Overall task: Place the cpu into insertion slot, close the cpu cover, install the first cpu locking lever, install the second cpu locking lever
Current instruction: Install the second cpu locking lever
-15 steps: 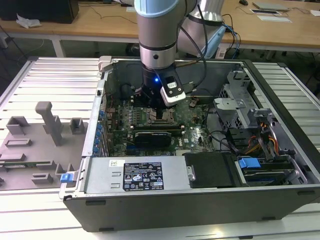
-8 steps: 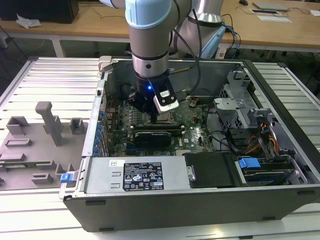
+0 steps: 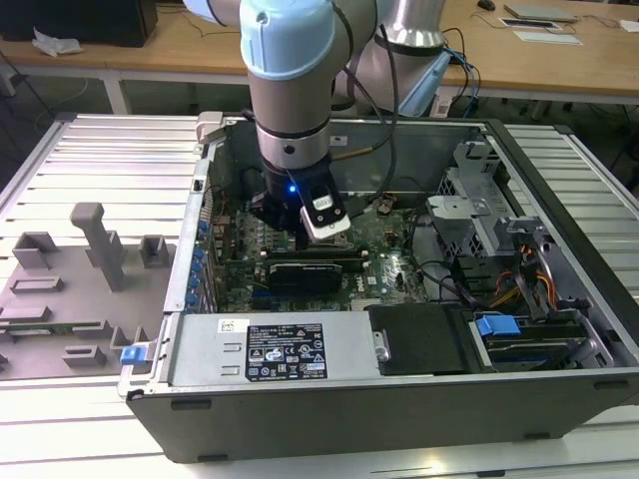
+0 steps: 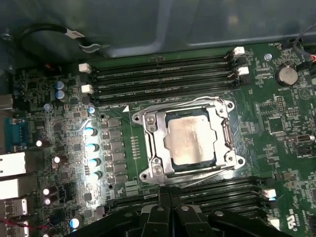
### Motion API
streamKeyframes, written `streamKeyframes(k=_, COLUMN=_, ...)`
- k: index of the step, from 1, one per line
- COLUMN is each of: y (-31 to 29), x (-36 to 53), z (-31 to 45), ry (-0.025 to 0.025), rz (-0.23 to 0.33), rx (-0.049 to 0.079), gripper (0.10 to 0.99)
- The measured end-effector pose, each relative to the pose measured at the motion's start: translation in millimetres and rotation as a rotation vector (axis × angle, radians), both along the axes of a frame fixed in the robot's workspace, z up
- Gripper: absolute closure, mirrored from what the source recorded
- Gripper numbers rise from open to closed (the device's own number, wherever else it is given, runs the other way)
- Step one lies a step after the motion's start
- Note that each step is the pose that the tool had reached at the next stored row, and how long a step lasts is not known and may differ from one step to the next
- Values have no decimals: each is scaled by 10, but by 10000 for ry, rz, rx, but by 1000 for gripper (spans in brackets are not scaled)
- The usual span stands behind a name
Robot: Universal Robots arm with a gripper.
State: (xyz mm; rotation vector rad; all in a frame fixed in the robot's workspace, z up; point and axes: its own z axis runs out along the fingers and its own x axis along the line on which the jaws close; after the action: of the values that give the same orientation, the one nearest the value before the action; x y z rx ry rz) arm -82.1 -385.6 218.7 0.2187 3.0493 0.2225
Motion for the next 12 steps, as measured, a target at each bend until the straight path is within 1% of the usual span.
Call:
streamKeyframes(k=5, y=-50, x=-35, z=-37, ry=0, rz=46, rx=405, gripper=980)
streamKeyframes(k=8, y=-60, x=-47, z=-60, ry=1, rz=85, rx=612, gripper=980)
streamKeyframes(k=9, y=-60, x=-50, z=-73, ry=0, rz=108, rx=729, gripper=980)
streamKeyframes(k=10, y=-59, x=-53, z=-89, ry=0, rz=128, rx=818, gripper=980)
streamKeyframes(k=12, y=-60, x=-56, z=-110, ry=0, rz=146, rx=864, gripper=980)
